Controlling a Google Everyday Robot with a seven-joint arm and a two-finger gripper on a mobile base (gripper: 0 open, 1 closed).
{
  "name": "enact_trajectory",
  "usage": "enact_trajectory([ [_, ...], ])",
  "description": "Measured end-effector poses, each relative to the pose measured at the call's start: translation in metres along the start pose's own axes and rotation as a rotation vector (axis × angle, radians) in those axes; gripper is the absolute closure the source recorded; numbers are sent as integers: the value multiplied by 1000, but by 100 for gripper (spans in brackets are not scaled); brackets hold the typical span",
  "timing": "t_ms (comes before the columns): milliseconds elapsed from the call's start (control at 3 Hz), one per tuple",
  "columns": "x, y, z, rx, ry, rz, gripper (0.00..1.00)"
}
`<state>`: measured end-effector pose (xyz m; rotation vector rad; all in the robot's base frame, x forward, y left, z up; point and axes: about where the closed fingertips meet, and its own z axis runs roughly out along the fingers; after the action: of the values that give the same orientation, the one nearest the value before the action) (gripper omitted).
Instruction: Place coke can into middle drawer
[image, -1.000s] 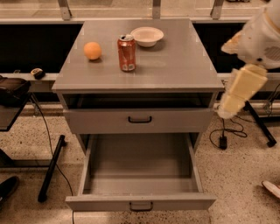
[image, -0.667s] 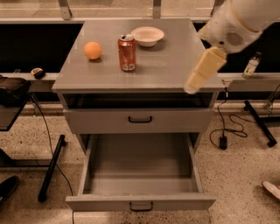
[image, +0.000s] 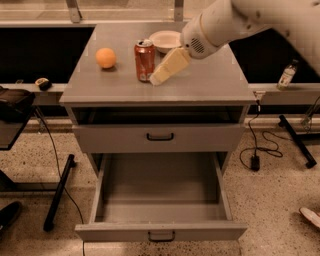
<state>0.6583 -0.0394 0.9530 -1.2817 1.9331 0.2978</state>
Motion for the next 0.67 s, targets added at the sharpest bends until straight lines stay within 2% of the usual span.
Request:
enact_trajectory([
  [333, -19, -13, 58, 58, -61, 85, 0],
  [667, -50, -34, 90, 118, -157, 144, 0],
])
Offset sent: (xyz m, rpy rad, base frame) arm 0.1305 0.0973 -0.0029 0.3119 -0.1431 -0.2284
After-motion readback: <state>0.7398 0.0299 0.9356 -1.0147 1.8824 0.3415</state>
